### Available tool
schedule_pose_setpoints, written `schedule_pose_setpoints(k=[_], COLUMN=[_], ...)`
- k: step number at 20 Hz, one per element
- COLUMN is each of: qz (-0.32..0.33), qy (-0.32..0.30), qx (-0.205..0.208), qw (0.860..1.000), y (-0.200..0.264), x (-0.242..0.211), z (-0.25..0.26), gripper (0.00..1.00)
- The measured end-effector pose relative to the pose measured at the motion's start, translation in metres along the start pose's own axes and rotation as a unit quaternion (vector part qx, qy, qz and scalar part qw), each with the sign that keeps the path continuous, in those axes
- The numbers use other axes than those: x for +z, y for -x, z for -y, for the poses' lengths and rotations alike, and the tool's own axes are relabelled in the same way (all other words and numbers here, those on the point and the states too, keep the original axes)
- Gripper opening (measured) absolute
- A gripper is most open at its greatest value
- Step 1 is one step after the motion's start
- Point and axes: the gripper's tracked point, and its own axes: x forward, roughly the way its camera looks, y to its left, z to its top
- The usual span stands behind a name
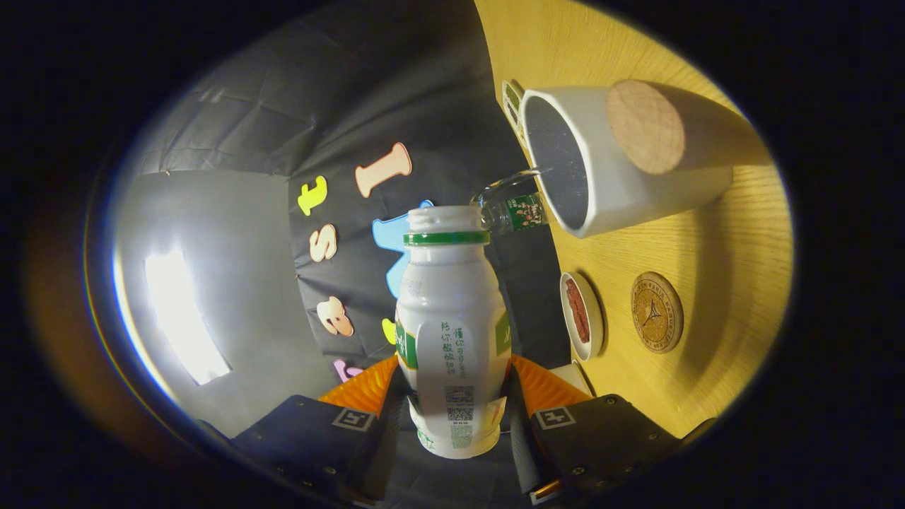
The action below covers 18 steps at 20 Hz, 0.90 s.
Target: Take the bottle from table, then pour the juice into the cup, finally place the bottle on the coaster
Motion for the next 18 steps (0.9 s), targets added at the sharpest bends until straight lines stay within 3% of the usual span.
schedule_pose_setpoints(k=[18], qz=[0.02], qy=[-0.063], qx=[0.008], qw=[0.998], y=[0.0066], x=[0.001], z=[0.0026], gripper=[0.67])
